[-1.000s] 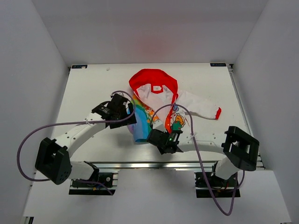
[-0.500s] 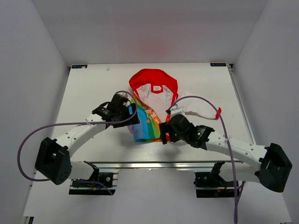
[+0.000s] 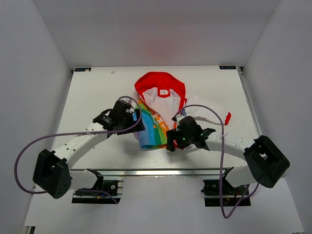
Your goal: Zip up the jacket
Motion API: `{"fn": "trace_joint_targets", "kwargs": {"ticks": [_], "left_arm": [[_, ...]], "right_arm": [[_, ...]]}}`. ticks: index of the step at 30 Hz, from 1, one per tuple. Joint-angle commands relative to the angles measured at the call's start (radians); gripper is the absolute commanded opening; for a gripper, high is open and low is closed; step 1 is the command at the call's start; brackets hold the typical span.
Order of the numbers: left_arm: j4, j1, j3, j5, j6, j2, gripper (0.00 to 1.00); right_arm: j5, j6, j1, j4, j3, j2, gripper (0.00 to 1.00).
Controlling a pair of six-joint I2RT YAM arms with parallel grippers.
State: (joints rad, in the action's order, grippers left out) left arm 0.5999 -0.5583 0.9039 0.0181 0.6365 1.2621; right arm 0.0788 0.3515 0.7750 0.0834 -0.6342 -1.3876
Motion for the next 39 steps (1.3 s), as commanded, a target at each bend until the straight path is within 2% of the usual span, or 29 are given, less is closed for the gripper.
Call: {"fn": "trace_joint_targets", "kwargs": {"ticks": [1, 5, 8, 10, 12, 15, 16, 22, 26, 28, 29, 30, 39], "left_arm": [[-0.014, 0.005, -0.016, 0.005, 0.003, -0.047, 0.98], [-0.018, 0.005, -0.025, 0.009, 0.002, -0.073, 0.98], [-0.025, 0.005, -0.034, 0.006, 0.000, -0.089, 0.98], [-0.020, 0.005, -0.031, 0.008, 0.000, -0.092, 0.98], [-0.011, 0.005, -0.028, 0.013, 0.000, -0.099, 0.98], [0.001, 0.005, -0.034, 0.025, 0.000, -0.118, 0.98], [0.006, 0.005, -0.036, 0.028, 0.000, -0.122, 0.98], [0.017, 0.005, -0.045, 0.039, 0.005, -0.147, 0.98], [0.020, 0.005, -0.045, 0.042, 0.008, -0.144, 0.98], [0.024, 0.005, -0.040, 0.043, 0.008, -0.142, 0.98], [0.029, 0.005, -0.042, 0.046, 0.009, -0.142, 0.98], [0.029, 0.005, -0.042, 0.048, 0.011, -0.142, 0.98], [0.018, 0.005, -0.066, 0.039, 0.015, -0.164, 0.98]], "right_arm": [[0.150, 0.001, 0.024, -0.036, 0.031, 0.030, 0.89], [0.217, -0.023, 0.150, 0.051, -0.005, 0.131, 0.89], [0.369, -0.013, 0.262, 0.011, -0.036, 0.150, 0.89], [0.389, 0.007, 0.279, -0.007, -0.050, 0.141, 0.89], [0.337, 0.017, 0.282, 0.016, -0.077, 0.125, 0.89], [0.150, 0.050, 0.282, 0.064, -0.107, 0.137, 0.89], [0.030, 0.069, 0.282, 0.100, -0.108, 0.150, 0.89], [-0.406, 0.269, 0.282, 0.275, -0.094, 0.223, 0.89], [-0.490, 0.355, 0.282, 0.321, -0.096, 0.178, 0.89], [-0.519, 0.382, 0.282, 0.320, -0.098, 0.157, 0.84], [-0.524, 0.395, 0.282, 0.306, -0.101, 0.135, 0.79], [-0.521, 0.399, 0.282, 0.296, -0.104, 0.122, 0.78], [-0.517, 0.406, 0.282, 0.222, -0.148, -0.050, 0.72]]}}
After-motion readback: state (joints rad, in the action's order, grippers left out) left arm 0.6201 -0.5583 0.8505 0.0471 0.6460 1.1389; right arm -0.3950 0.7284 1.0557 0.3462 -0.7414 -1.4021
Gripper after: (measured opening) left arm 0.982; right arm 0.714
